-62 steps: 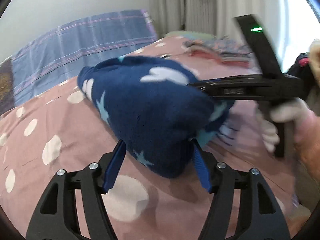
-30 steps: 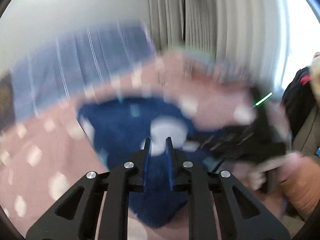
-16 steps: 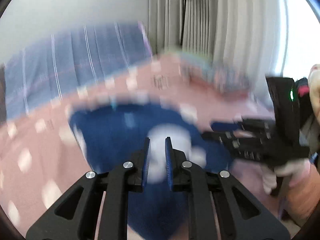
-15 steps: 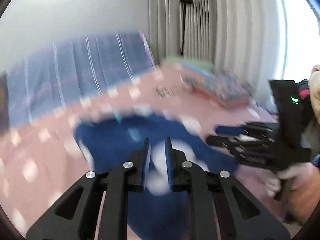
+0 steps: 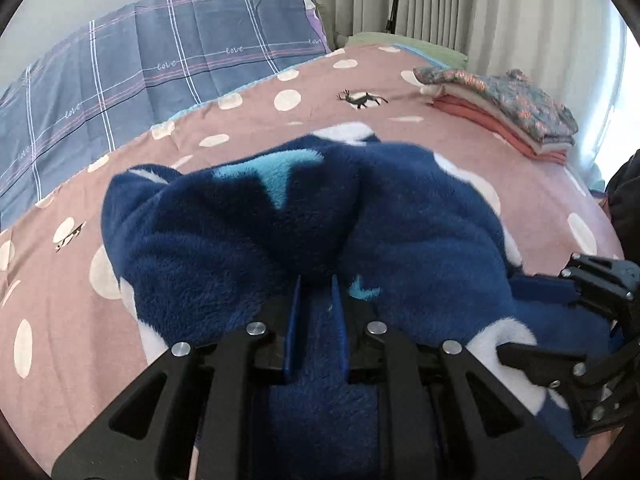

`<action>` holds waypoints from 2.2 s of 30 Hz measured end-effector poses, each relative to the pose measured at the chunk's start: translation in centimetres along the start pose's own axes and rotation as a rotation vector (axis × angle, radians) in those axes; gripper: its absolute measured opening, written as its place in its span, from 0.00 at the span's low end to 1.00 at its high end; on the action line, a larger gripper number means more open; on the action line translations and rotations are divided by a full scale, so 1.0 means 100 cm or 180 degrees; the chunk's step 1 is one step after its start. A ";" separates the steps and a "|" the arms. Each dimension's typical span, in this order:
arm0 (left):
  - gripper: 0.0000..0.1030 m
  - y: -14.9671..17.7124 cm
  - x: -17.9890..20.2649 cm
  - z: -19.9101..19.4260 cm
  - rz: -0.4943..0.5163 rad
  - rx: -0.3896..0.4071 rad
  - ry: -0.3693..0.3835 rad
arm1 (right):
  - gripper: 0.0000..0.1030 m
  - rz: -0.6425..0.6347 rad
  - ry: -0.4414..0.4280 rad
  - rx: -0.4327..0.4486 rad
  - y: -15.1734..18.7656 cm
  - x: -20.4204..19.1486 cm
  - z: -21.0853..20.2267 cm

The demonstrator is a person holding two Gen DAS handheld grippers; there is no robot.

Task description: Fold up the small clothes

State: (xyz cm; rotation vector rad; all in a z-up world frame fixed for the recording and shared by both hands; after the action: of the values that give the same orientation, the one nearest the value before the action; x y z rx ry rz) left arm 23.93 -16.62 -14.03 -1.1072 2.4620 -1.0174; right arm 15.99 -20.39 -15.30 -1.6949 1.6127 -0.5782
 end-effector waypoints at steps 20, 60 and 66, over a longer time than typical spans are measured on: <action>0.30 -0.036 -0.086 0.050 0.0188 0.0041 -0.0545 | 0.45 0.0199 -0.0010 -0.0470 -0.065 0.025 0.089; 0.60 0.061 0.046 -0.092 0.0520 0.0205 -0.0144 | 0.56 0.0394 -0.0199 -0.0196 0.055 -0.005 -0.049; 0.60 0.061 0.047 -0.092 0.0481 0.0248 -0.0171 | 0.74 0.1080 -0.0242 0.0021 0.064 0.017 -0.090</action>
State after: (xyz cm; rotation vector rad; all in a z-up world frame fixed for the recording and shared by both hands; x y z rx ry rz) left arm 12.93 -12.70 -11.39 -0.8976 2.4002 -1.0150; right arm 5.33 -23.51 -14.58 -1.3778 1.7882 -0.3453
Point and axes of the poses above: each gripper's, at about its wrist camera, not at the fingertips, and z roughly the way its jaws point, x to its right, y to its underside, the point moved 10 cm from there along z, roughly the way its jaws point, and after that the axes turned 5 degrees about y, right-handed, at the moved point
